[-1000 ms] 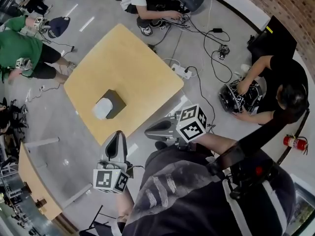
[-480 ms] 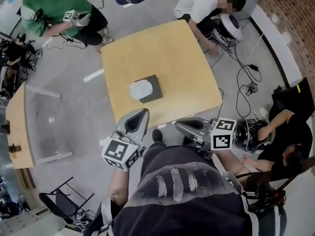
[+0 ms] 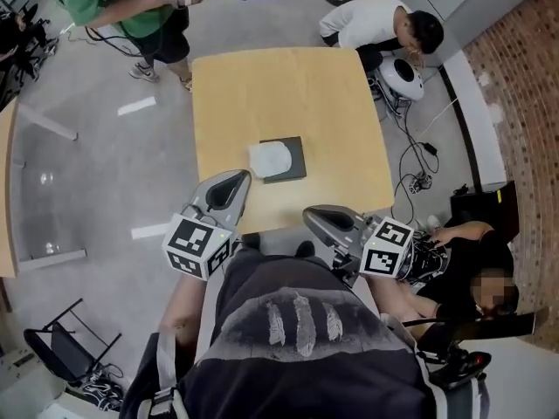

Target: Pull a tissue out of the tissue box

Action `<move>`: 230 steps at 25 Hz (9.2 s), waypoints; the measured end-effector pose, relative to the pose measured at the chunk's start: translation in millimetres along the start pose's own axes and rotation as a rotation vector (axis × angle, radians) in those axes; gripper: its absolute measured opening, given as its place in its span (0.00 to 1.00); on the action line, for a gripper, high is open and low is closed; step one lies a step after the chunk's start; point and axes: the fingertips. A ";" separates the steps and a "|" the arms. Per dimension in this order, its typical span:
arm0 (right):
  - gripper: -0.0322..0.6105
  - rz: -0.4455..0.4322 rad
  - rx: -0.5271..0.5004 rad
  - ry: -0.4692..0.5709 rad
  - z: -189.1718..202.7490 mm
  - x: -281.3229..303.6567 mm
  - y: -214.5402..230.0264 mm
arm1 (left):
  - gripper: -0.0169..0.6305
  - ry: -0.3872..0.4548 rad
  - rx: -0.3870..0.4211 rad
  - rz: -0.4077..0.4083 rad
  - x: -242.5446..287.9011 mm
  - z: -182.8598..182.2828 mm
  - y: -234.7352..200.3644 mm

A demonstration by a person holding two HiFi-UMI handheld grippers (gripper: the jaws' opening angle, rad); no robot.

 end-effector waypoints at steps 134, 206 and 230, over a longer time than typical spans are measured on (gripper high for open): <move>0.05 0.052 -0.143 -0.439 78.1 86.0 65.6 | 0.77 -0.261 -1.057 -0.362 -11.1 220.6 -116.3; 0.05 -0.243 0.037 0.171 -14.0 -30.9 14.6 | 0.02 0.082 -0.079 0.069 5.9 -6.3 61.7; 0.05 -0.469 0.026 0.100 -0.8 16.9 -116.9 | 0.03 0.198 -0.022 -0.150 -160.7 -1.6 63.2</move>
Point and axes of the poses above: the fingertips, and each gripper's own axes: x forward along the fingers, y to its right, z out of its underside, and after that the axes turned 7 degrees about -x, right-handed
